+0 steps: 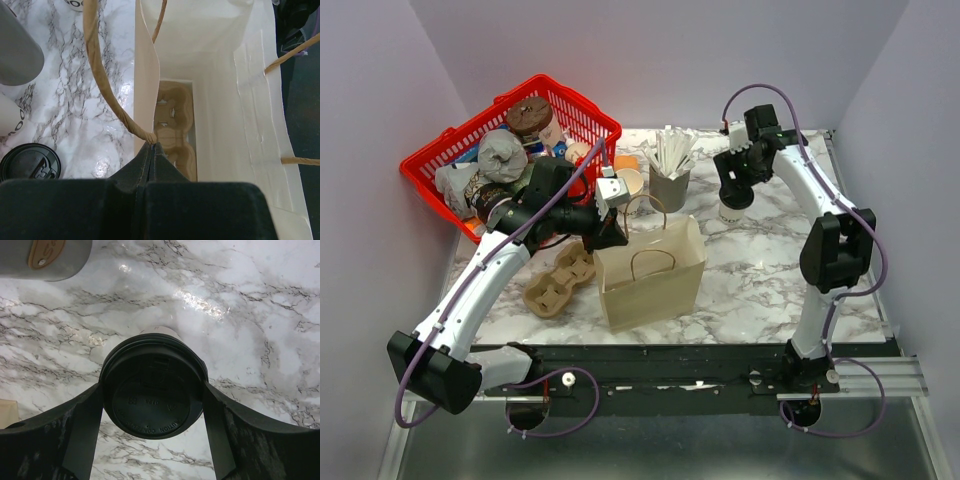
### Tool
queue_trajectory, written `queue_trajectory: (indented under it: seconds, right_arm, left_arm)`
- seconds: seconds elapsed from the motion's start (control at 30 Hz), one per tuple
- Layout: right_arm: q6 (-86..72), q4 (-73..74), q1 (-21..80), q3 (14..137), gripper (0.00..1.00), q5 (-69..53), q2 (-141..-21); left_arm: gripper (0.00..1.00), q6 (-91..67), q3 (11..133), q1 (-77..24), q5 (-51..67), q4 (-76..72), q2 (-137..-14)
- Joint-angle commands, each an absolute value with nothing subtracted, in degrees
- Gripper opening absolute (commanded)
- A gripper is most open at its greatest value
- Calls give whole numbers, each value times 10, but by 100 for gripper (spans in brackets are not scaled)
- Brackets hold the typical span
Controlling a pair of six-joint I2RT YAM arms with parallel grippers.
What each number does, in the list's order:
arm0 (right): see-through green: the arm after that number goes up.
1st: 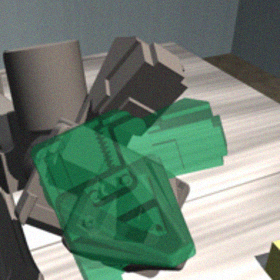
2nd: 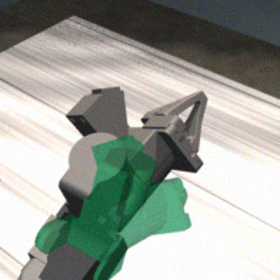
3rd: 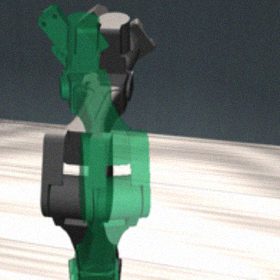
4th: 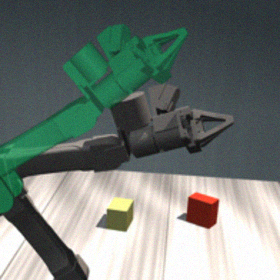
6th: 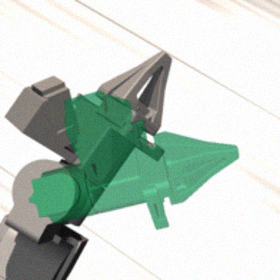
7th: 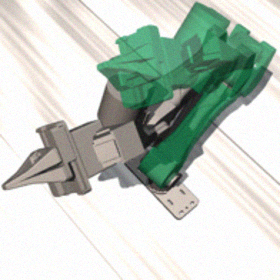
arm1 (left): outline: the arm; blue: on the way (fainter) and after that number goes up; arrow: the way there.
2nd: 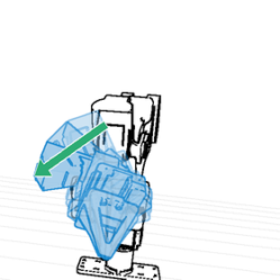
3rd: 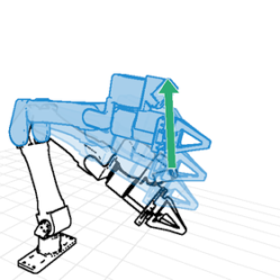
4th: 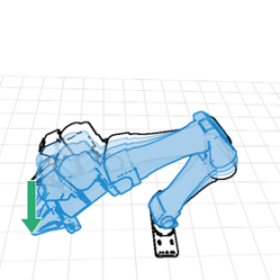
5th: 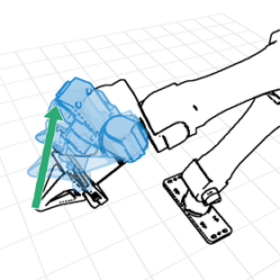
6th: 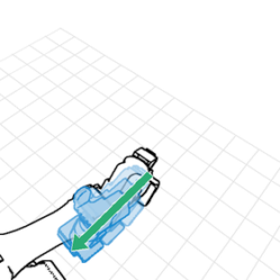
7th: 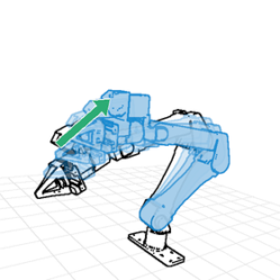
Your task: Pack the takeout coffee
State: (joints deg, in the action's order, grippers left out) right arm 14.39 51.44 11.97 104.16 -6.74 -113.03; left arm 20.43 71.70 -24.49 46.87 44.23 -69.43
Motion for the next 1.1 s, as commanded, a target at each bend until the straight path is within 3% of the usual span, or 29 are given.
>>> queue_trajectory:
  seconds: [0.0, 0.33, 0.57, 0.83, 1.07]
  right_arm:
    - [164, 530, 123, 1050, 68, -76, -1065]
    - [185, 551, 123, 1062, 63, -192, -946]
    - [196, 534, 124, 1073, 48, -345, -831]
    - [212, 486, 125, 1006, 47, -438, -705]
    - [237, 473, 127, 981, 45, -440, -656]
  left_arm:
    - [0, 219, 711, -246, 452, 454, -686]
    - [0, 252, 745, -246, 429, 463, -686]
    - [0, 284, 783, -247, 430, 474, -692]
    - [0, 306, 743, -263, 347, 368, -660]
    - [0, 363, 708, -315, 316, 274, -649]
